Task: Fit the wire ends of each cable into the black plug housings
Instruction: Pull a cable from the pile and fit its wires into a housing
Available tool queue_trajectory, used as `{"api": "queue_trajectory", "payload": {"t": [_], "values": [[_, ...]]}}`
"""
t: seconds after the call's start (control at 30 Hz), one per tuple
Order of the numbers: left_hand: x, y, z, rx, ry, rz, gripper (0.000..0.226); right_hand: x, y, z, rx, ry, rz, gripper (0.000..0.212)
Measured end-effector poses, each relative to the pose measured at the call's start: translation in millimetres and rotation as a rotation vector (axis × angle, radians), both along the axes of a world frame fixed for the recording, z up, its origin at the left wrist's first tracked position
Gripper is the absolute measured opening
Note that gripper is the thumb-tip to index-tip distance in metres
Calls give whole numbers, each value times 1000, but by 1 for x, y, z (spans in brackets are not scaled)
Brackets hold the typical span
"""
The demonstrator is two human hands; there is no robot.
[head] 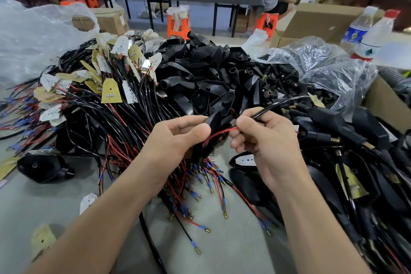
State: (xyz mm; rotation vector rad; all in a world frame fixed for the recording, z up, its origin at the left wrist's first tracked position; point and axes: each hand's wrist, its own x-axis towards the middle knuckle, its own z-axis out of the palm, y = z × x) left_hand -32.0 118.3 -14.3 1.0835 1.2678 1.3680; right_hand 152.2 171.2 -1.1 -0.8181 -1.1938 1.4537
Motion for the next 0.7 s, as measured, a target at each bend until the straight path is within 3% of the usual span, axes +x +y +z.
{"api": "queue_trajectory", "payload": {"t": [0.07,0.17,0.4,0.53,0.63,0.7], "values": [[1,-1,3,88,38,51,38,3,1,-1,-12,-54,38,16],[-2,-2,2,225,236,149,43,1,0,-2,1,-117,68,16],[2,-8,1,265,428,166,50,-14,-4,-7,116,-214,4,26],[7,-8,3,309,139,25,38,-23,-10,-11,169,-392,93,27],[3,-5,10,68,-198,0,32,-22,-14,-9,271,-481,46,27],[0,-4,12,-107,-215,-71,41,-25,-17,-7,314,-521,-41,29]]}}
